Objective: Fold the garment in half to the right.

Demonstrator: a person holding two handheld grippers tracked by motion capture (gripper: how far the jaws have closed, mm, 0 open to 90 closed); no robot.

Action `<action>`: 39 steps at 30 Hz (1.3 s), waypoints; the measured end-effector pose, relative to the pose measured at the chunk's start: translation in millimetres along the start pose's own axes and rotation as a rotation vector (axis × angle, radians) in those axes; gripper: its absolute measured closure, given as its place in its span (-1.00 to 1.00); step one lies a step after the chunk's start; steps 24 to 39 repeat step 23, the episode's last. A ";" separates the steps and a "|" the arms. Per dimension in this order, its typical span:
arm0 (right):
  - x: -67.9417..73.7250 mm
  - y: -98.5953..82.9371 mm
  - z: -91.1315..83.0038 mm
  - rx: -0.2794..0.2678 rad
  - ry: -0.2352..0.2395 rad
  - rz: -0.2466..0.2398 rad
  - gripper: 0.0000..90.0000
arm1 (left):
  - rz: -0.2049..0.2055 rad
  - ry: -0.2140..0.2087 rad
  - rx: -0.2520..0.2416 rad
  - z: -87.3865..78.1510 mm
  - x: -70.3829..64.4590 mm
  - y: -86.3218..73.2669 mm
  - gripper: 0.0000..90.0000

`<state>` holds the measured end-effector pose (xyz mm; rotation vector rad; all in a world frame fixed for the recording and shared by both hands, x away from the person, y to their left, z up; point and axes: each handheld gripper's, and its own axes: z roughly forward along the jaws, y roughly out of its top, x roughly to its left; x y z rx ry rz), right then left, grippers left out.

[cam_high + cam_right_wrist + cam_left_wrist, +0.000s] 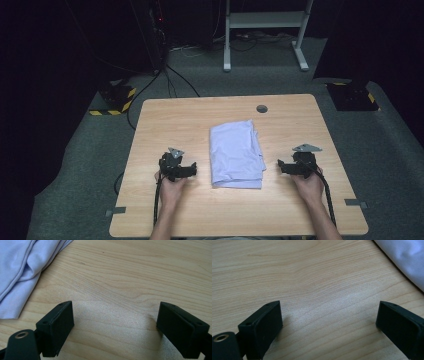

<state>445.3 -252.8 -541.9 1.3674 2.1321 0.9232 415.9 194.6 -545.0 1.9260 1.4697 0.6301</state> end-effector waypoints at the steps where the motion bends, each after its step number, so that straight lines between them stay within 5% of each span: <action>1: 0.0 0.0 0.0 -0.001 -0.001 -0.002 -0.69 | -0.002 0.000 0.000 0.1 0.0 0.0 -0.85; 39: 0.1 0.1 0.2 0.002 -0.001 0.002 -0.71 | -0.005 0.002 0.006 0.7 -0.9 0.3 -0.89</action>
